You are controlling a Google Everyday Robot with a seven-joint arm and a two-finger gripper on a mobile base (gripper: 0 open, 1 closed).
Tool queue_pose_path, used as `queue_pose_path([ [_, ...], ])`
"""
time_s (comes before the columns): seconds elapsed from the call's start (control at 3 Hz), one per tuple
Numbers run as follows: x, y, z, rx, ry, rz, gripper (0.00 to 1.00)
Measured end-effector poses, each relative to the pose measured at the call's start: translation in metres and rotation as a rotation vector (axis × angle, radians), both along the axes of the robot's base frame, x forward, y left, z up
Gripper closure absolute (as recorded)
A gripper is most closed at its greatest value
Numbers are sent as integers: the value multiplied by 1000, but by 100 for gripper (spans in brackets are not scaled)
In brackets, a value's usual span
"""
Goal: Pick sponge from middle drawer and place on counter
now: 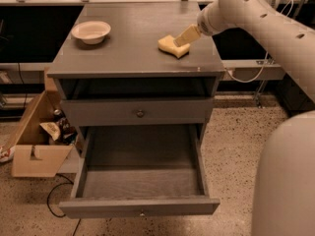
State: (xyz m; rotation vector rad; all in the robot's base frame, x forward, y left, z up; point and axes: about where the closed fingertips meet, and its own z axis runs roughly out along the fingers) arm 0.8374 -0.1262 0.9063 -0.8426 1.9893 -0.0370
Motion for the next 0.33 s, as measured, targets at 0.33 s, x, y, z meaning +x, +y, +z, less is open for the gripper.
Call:
queue_pose_path([
  [0.33,-41,-45,52,-2,-105,-79,0],
])
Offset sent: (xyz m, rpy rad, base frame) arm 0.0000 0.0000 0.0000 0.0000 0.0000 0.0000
